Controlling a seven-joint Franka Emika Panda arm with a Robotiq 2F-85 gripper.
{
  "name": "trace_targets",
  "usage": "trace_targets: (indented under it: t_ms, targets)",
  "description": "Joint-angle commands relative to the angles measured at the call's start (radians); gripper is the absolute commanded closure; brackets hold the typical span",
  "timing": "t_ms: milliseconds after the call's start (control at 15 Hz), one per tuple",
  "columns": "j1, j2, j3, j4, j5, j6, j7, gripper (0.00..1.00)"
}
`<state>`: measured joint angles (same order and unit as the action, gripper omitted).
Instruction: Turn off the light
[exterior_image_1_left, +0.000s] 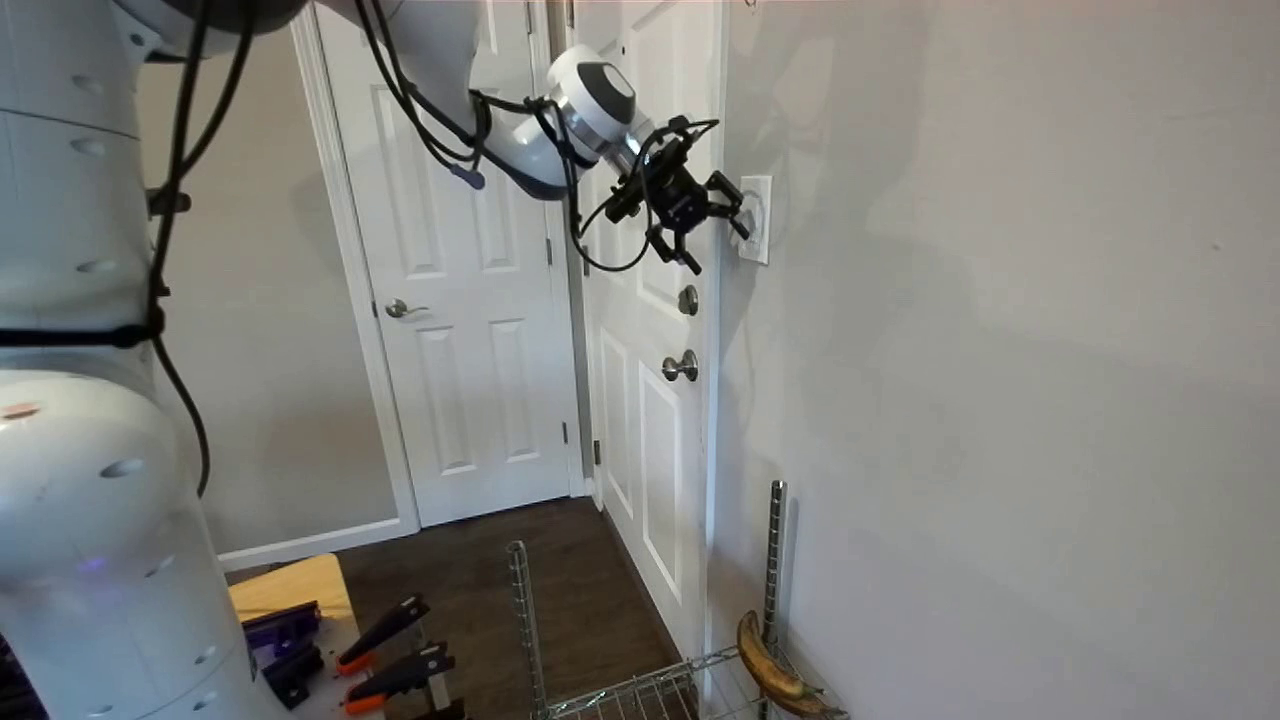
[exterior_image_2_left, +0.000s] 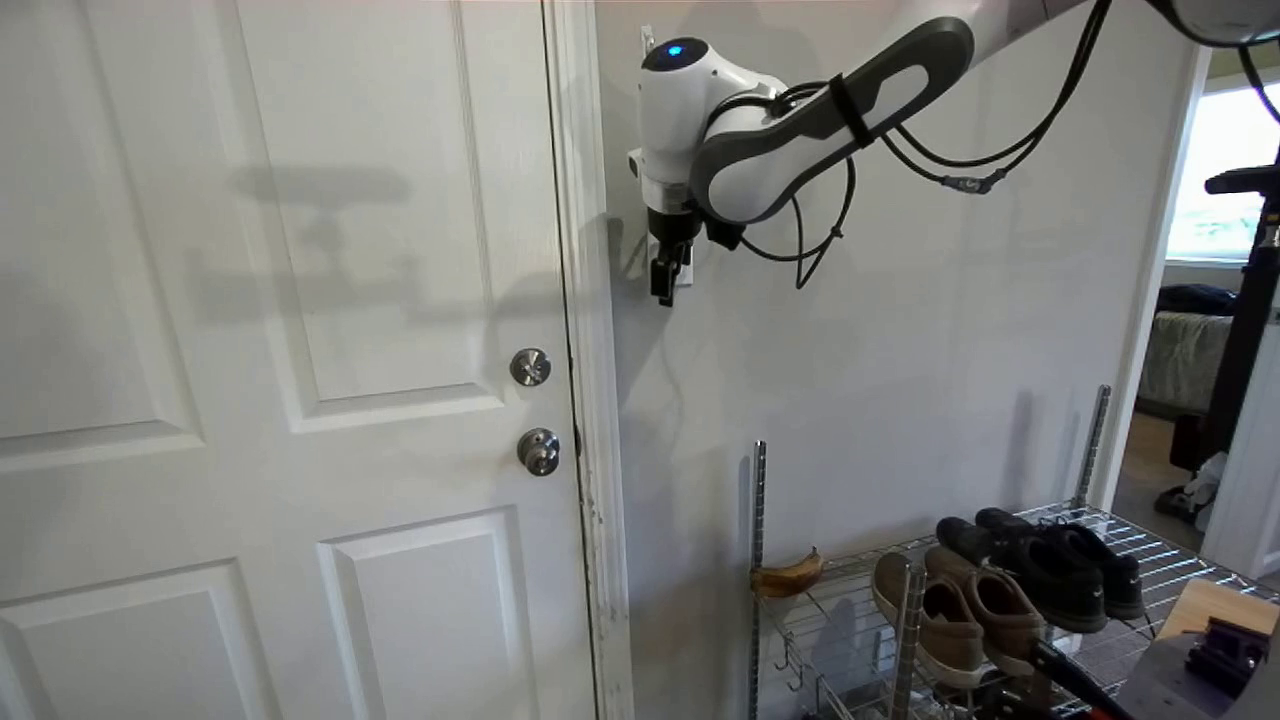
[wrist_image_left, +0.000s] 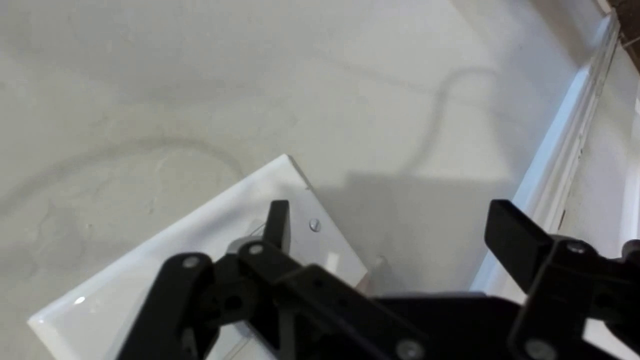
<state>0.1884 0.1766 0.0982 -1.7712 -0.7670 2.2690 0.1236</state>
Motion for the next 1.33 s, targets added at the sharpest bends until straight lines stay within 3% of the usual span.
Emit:
trace_targets:
  t_ms: [0, 533, 1267]
  targets:
    - [-0.009, 0.023, -0.008, 0.019, -0.047, 0.045, -0.005, 0.00]
    - [-0.009, 0.024, -0.005, 0.019, -0.017, 0.039, -0.013, 0.00]
    - [0.014, -0.174, 0.043, -0.161, 0.127, -0.090, 0.101, 0.00]
